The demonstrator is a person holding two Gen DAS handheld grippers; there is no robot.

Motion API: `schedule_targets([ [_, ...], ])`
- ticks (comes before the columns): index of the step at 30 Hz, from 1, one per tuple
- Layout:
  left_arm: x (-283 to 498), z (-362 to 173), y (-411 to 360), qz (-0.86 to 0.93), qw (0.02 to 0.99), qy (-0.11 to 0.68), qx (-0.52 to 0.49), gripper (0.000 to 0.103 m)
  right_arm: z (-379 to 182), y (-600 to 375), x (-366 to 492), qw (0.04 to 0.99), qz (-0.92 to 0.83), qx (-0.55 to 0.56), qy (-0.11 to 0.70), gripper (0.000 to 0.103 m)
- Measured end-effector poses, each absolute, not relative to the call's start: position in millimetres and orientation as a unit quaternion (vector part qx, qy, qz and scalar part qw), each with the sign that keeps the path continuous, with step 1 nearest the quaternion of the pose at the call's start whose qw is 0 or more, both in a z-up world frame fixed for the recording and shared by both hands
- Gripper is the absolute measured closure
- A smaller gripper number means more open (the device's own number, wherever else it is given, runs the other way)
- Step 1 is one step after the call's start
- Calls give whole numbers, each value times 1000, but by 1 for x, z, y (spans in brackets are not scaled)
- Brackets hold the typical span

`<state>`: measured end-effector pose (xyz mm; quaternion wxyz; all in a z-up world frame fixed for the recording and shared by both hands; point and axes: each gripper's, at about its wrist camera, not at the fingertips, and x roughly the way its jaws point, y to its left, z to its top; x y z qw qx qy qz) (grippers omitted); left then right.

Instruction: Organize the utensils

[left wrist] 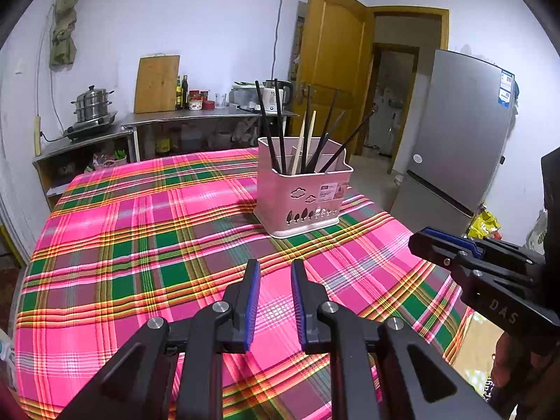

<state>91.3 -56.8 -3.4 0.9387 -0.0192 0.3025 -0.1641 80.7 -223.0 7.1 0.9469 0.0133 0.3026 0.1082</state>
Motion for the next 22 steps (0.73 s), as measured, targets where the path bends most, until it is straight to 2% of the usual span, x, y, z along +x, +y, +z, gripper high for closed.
schedule_targets([
  [22,94,-5,-58,-167,937,305,-19,86,5,-225,80,946,108,13,304,87],
])
